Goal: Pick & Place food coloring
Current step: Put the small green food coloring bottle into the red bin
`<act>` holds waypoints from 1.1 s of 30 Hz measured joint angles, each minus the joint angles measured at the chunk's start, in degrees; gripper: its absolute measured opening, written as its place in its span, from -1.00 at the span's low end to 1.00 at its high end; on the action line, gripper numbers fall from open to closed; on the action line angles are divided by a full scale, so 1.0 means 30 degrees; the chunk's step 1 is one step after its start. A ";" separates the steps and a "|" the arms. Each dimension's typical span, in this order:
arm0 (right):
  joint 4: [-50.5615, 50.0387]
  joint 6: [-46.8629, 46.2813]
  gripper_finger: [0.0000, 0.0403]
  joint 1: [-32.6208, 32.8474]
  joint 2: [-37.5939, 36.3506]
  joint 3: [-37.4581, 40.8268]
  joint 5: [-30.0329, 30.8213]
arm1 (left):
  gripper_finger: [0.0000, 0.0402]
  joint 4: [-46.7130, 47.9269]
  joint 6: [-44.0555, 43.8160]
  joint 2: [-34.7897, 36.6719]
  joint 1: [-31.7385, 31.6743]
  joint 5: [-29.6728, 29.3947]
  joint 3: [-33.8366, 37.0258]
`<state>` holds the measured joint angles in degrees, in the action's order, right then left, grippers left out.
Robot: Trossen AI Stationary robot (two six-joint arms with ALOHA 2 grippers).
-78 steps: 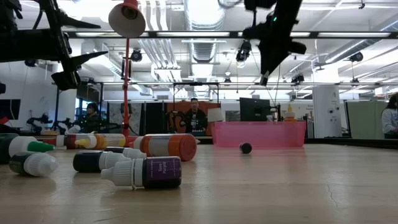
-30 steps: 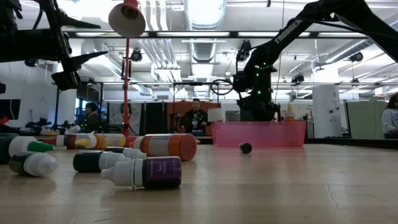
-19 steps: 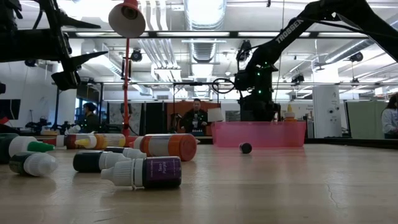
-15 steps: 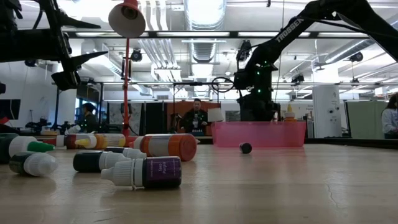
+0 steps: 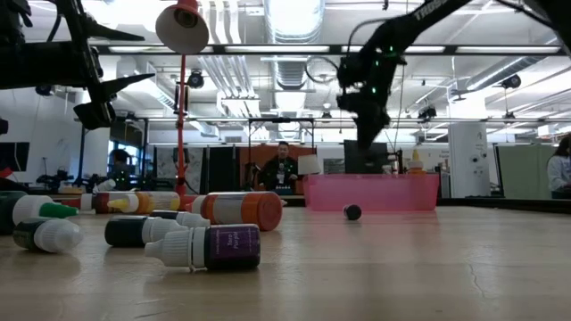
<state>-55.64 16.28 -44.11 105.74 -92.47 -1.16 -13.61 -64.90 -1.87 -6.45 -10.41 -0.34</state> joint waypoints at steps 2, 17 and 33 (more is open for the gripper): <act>-0.0006 0.0213 -0.16 0.0840 -0.0560 0.0000 -0.0583 | 0.10 0.0002 0.0000 -0.0002 0.0002 0.0002 0.0000; -0.0873 0.4953 -0.16 0.9095 -0.1595 0.0004 -0.1112 | 0.10 -0.0004 0.0000 0.0001 -0.0001 0.0007 0.0000; -0.1183 0.2039 -0.21 1.3380 -0.0206 0.0255 -0.0607 | 0.10 0.0007 0.0000 -0.0003 0.0005 0.0007 -0.0007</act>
<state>-59.19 22.40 -3.97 105.12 -91.70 -2.98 -13.59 -64.90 -1.88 -6.44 -10.39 -0.36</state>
